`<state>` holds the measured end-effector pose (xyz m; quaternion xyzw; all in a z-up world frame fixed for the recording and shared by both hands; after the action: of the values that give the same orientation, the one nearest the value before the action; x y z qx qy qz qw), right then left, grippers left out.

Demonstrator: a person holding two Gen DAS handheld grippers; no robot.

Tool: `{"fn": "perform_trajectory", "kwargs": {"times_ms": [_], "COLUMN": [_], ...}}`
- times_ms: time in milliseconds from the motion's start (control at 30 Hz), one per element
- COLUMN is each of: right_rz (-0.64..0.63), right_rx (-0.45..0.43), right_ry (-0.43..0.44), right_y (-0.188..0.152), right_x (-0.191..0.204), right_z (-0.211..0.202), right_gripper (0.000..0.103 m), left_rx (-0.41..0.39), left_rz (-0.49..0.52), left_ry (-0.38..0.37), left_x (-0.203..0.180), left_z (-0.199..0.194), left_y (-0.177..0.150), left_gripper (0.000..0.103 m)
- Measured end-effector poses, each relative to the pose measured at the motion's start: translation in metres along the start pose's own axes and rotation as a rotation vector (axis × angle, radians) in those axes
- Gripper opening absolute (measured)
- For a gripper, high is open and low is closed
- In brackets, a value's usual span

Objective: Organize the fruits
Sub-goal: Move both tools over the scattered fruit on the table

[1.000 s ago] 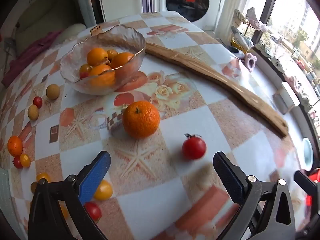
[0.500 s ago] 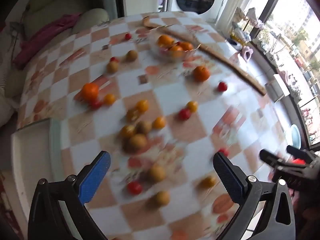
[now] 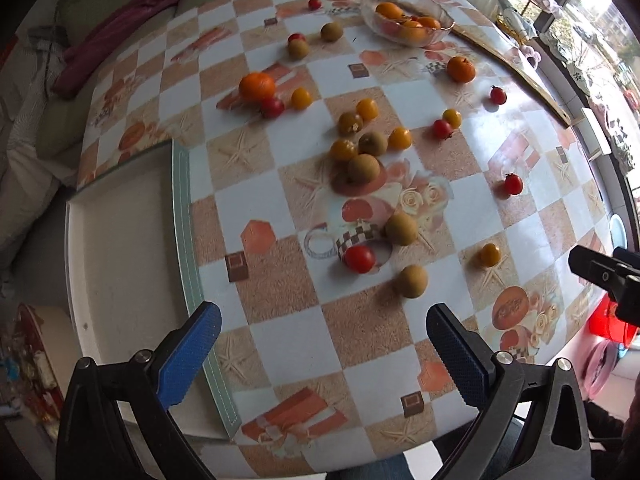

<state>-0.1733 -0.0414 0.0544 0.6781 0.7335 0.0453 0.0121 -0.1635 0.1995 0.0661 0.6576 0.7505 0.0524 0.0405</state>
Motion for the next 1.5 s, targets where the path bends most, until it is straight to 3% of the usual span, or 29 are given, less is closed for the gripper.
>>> {"fn": "perform_trajectory", "kwargs": {"times_ms": [67, 433, 1500], "right_rz": [0.005, 0.002, 0.010], "right_rx": [0.023, 0.098, 0.120], "right_ry": [0.035, 0.015, 0.021], "right_y": [0.000, 0.000, -0.002], "right_x": [0.002, 0.004, 0.003], "right_z": [0.000, 0.008, 0.018], "right_gripper": [0.103, 0.103, 0.103], "left_rx": [0.018, 0.062, 0.068], "left_rz": [-0.021, -0.060, -0.064], "left_ry": [-0.004, 0.012, 0.031], "left_x": [0.004, 0.017, 0.013], "left_z": [0.000, 0.004, 0.022], "left_y": [-0.001, -0.001, -0.001], "left_gripper": [0.103, 0.103, 0.103]}}
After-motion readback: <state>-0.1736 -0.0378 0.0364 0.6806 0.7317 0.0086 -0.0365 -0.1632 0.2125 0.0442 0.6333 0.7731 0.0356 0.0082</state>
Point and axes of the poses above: each gripper's, at about its wrist camera, not at the fingertips, and z roughly the way its jaws point, x to its left, y to its top, the point moved 3 cm from there along z, roughly the way its jaws point, and after that the axes turned 9 degrees about -z, right-handed, at the moved point
